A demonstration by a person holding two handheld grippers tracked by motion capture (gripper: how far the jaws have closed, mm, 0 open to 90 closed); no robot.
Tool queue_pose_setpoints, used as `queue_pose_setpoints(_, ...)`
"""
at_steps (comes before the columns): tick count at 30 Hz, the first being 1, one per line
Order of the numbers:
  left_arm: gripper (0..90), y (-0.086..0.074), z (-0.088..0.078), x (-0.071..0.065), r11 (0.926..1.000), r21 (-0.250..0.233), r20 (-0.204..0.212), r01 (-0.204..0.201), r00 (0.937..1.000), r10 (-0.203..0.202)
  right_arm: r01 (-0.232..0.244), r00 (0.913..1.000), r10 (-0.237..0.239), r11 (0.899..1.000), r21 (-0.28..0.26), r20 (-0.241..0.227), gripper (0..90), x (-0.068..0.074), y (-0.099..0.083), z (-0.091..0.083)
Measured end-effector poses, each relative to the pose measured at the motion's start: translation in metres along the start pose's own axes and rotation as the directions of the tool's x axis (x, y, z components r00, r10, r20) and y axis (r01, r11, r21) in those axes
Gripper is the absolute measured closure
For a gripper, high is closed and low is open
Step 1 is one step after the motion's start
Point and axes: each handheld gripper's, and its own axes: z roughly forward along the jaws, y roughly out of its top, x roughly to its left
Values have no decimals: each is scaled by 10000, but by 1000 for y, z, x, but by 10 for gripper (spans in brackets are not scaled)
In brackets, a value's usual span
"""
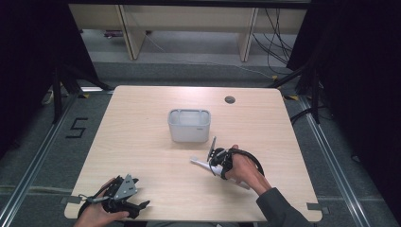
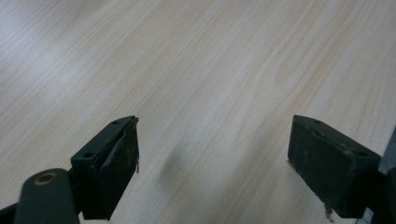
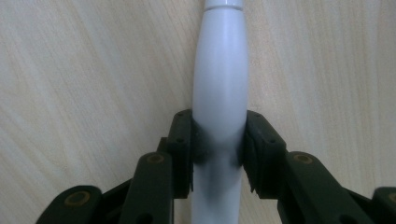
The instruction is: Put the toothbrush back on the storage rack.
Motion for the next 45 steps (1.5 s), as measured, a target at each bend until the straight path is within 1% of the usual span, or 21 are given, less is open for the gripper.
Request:
queue_pose_setpoints(2, 162, 0, 0, 0, 10000, -6, 2, 19, 10000, -19, 134, 9999, -134, 9999, -80, -23, 667, -1, -1, 0)
queue_pose_setpoints(3, 162, 0, -1, 1, 10000, 15, -31, -9, 10000, 9, -138, 9999, 137, 9999, -46, -30, 667, 0, -1, 0)
queue_pose_setpoints(8, 162, 0, 0, 0, 10000, -25, -4, 49, 10000, -49, -210, 9998, 210, 9997, -145, -6, 668, 0, -3, -1)
queue_pose_setpoints(9, 162, 0, 0, 0, 10000, -44, 0, 45, 10000, -45, -53, 10000, 54, 9998, -212, 28, 668, -1, -4, -1)
queue_pose_setpoints(16, 162, 0, 0, 0, 10000, 0, 23, 17, 10000, -17, -267, 9996, 272, 9976, -631, 65, 669, -3, -13, -12)
queue_pose_setpoints(18, 162, 0, 0, 1, 10000, 23, 20, 25, 10000, -25, -663, 9977, 671, 9943, -836, 69, 669, -2, -16, -18)
queue_pose_setpoints(19, 162, 0, 0, 1, 10000, -20, -11, 73, 10000, -73, -373, 9991, 393, 9930, -1123, 158, 669, -6, -18, -21)
queue_pose_setpoints(21, 162, 0, 0, 0, 9999, -62, -9, 82, 10000, -82, -741, 9970, 764, 9871, -1417, 108, 669, -6, -23, -30)
queue_pose_setpoints(22, 162, 0, 0, 0, 10000, -37, -3, 58, 10000, -58, -567, 9982, 594, 9849, -1635, 115, 669, -8, -24, -34)
queue_pose_setpoints(24, 162, 0, 0, 1, 10000, 9, -5, 48, 10000, -48, -895, 9959, 909, 9776, -1908, -11, 669, -9, -29, -43)
queue_pose_setpoints(26, 162, 0, 0, 0, 10000, -48, -28, 77, 10000, -77, -1164, 9927, 1209, 9612, -2502, 28, 669, -10, -33, -50)
queue_pose_setpoints(28, 163, 0, 0, 0, 10000, 0, 3, 25, 10000, -25, -1036, 9936, 1121, 9485, -2993, 114, 669, -14, -37, -56)
queue_pose_setpoints(30, 162, 0, 0, 1, 10000, 12, -6, 56, 10000, -56, -1120, 9916, 1267, 9382, -3275, 240, 669, -15, -41, -63)
queue_pose_setpoints(35, 163, 0, 0, 1, 10000, 29, 6, 35, 10000, -35, -1173, 9882, 1475, 9012, -4172, 408, 669, -19, -46, -77)
queue_pose_setpoints(36, 163, 0, 0, 1, 10000, -7, -25, 71, 10000, -71, -1392, 9852, 1687, 8911, -4319, 306, 669, -19, -47, -80)
queue_pose_setpoints(37, 163, 0, 0, 0, 10000, -37, -23, 72, 10000, -72, -1153, 9867, 1550, 8790, -4627, 486, 669, -23, -48, -82)
queue_pose_setpoints(39, 163, 0, 0, 1, 10000, 0, 1, 35, 10000, -35, -1168, 9862, 1595, 8594, -4979, 440, 669, -27, -49, -86)
queue_pose_setpoints(40, 163, 0, 0, 1, 10000, 39, 2, 20, 10000, -20, -1453, 9811, 1905, 8421, -5195, 344, 669, -28, -50, -89)
queue_pose_setpoints(43, 163, 0, 0, 0, 10000, -33, -6, 49, 10000, -49, -1448, 9787, 2018, 8113, -5665, 388, 669, -35, -50, -94)
queue_pose_setpoints(44, 163, 0, 0, 0, 10000, -54, 2, 84, 10000, -84, -1551, 9766, 2121, 8080, -5684, 351, 669, -37, -50, -96)
queue_pose_setpoints(45, 163, 0, 0, 0, 10000, -32, -3, 62, 10000, -62, -1522, 9755, 2163, 7935, -5892, 393, 669, -40, -49, -97)
